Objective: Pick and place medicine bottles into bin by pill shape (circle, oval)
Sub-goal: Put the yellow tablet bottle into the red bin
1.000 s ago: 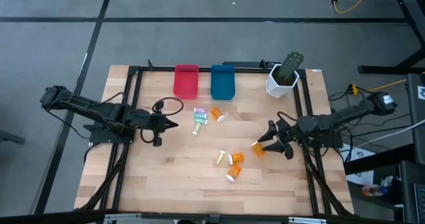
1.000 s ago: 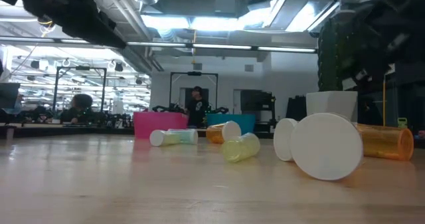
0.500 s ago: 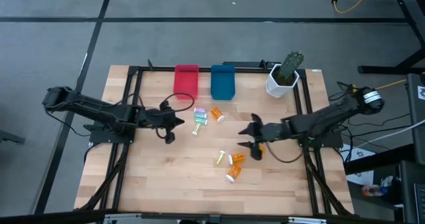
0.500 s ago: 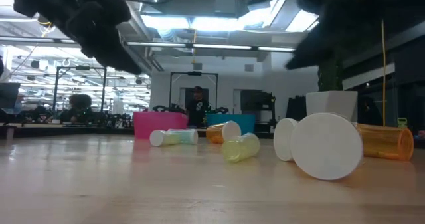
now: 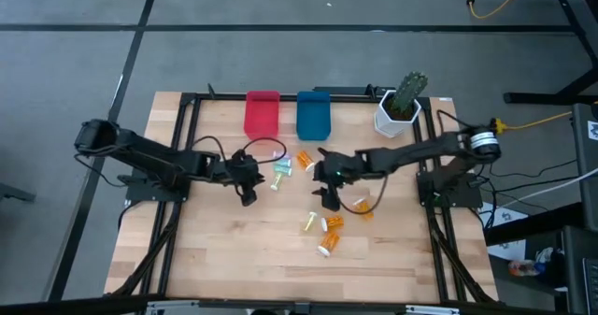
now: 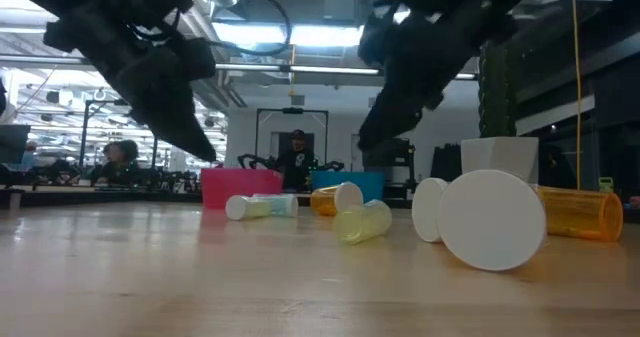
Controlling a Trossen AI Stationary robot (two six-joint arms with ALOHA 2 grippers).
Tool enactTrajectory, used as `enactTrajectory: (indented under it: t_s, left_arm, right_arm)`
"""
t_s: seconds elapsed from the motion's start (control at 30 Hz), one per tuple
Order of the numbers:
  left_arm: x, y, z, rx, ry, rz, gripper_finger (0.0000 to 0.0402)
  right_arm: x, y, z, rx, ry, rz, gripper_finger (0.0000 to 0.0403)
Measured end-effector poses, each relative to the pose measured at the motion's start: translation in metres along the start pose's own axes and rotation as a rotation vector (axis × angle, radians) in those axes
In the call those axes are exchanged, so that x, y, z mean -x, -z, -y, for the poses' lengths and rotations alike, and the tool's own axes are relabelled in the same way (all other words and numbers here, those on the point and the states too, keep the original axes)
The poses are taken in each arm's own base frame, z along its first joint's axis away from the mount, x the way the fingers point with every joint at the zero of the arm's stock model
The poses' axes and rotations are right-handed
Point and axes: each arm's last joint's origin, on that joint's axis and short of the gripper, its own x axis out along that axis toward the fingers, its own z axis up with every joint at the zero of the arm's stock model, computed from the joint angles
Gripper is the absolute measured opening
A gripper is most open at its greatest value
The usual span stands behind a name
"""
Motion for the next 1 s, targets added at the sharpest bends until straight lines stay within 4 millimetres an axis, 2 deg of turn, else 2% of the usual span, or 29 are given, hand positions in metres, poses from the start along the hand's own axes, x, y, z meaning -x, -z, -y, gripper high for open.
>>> enactTrajectory:
  t_s: [0.2,0.47,0.87,1.0]
  left_arm:
    - [-0.02,-0.002,0.008,-0.001,0.081,0.043,0.0071]
    - [-0.038,0.008,0.009,0.015,0.071,-0.004,0.0097]
    - [-0.04,-0.006,0.008,0.048,0.065,0.038,0.0127]
    - [-0.04,-0.007,0.006,0.195,0.064,0.034,0.0127]
  right_arm:
    - [-0.002,-0.007,0.013,-0.023,0.026,0.005,0.0225]
    - [-0.002,-0.006,0.014,0.021,0.029,-0.006,0.0225]
    - [-0.002,-0.006,0.014,0.026,0.028,-0.006,0.0225]
    - [-0.002,-0.006,0.014,0.026,0.029,-0.005,0.0225]
